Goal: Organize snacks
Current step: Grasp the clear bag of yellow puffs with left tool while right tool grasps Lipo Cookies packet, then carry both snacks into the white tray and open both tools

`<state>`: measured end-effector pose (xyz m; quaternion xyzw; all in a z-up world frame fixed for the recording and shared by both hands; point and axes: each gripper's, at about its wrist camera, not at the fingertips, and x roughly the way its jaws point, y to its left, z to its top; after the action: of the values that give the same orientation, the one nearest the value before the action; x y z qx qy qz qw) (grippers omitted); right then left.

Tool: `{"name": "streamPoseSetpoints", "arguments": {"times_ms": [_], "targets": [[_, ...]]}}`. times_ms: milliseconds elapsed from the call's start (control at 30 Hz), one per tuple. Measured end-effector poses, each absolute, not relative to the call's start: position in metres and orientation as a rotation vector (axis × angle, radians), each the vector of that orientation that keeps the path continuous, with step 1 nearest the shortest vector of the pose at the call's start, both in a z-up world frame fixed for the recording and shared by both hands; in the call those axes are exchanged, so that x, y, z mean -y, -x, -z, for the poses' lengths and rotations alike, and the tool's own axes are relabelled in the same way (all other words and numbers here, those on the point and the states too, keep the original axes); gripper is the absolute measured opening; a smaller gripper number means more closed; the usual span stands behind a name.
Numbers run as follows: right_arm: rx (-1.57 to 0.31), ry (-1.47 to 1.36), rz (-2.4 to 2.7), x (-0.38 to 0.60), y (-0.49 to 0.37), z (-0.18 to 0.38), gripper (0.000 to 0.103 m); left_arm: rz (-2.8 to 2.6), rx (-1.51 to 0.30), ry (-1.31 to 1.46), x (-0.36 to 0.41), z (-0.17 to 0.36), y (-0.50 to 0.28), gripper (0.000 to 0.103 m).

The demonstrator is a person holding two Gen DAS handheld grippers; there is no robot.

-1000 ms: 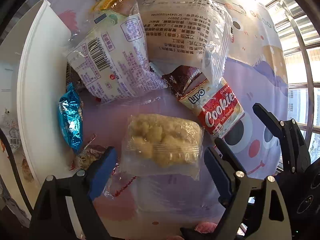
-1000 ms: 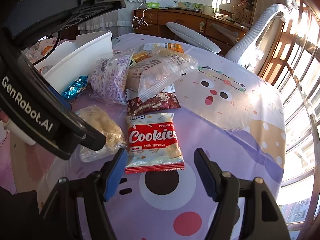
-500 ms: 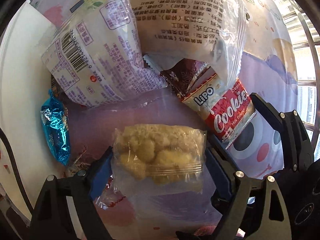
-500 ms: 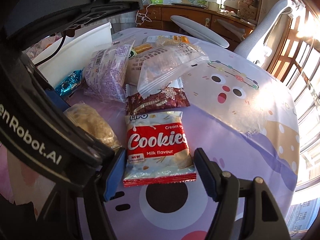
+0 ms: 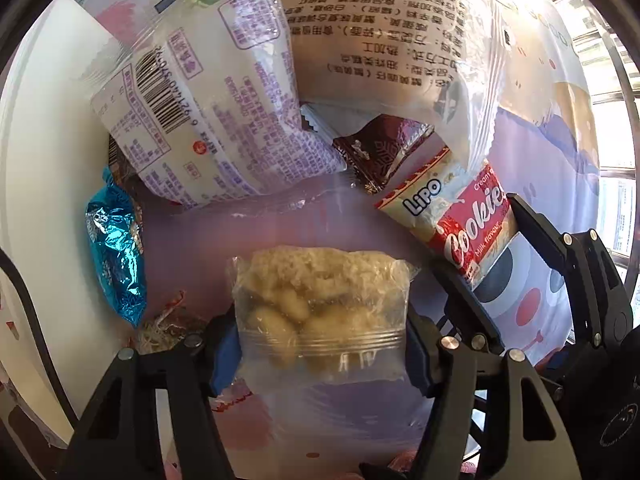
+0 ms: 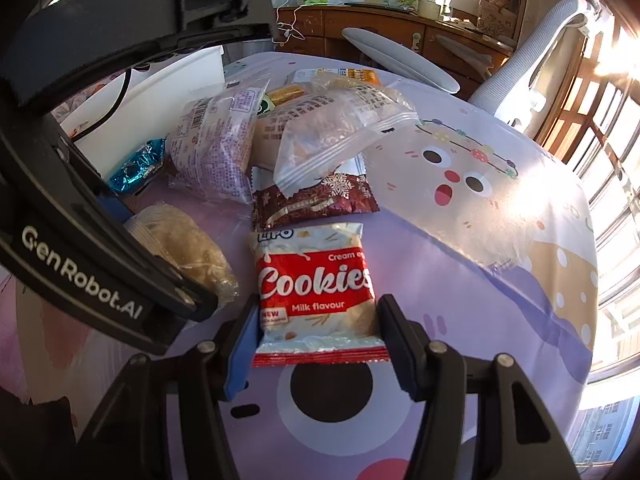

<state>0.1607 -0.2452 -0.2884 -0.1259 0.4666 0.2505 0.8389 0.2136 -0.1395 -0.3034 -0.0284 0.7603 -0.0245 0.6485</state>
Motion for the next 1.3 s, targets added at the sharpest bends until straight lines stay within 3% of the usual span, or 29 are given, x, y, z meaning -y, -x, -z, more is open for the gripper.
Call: {"name": "streamPoseSetpoints", "arguments": {"times_ms": [533,1300], "targets": [[-1.022,0.266,-0.485,0.252,-0.149,0.269,0.053,0.059,-1.658,0.117,0.127,0.265,-0.201,0.062],[-0.969,0.131,-0.512,0.236,-0.098,0.181,0.053,0.124,-1.265,0.329,0.057,0.146,-0.111,0.063]]}}
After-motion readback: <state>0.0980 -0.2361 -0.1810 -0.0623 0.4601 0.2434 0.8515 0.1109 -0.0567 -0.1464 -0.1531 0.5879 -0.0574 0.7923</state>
